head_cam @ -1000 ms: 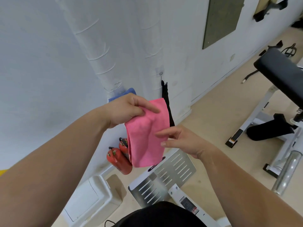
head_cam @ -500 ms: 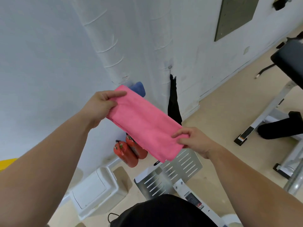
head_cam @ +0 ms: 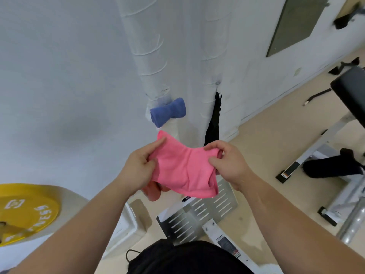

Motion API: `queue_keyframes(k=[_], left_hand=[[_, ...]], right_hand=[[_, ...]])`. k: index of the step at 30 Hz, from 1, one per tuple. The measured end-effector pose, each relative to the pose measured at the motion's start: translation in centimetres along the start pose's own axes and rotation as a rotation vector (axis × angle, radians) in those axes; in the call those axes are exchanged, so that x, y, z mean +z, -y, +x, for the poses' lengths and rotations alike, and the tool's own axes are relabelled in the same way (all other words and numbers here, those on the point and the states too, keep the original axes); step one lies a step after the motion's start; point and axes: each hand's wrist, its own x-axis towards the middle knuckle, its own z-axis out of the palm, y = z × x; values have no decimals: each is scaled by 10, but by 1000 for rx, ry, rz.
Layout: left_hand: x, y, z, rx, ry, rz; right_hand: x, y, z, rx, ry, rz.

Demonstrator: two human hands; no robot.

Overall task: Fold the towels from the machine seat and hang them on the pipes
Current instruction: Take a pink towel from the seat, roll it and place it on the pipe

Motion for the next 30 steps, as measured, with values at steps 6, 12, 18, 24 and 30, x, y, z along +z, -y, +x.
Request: queue_keyframes(k=[6,12,18,24,30], left_hand=[[-1,10,-4,127,110,-43],[-26,20,2,93,140,-273],[-53,37,18,105,86,-280],[-77,43,39,147,242,-407],[-93,30,75,147,505,-543]], right_hand=[[75,43,11,-51,-16,-63],[129,64,22,12,-95,-112],[155,80,26,68,-14,54],[130,93,31,-75,171,-455],[107,102,56,-51,215,-280]])
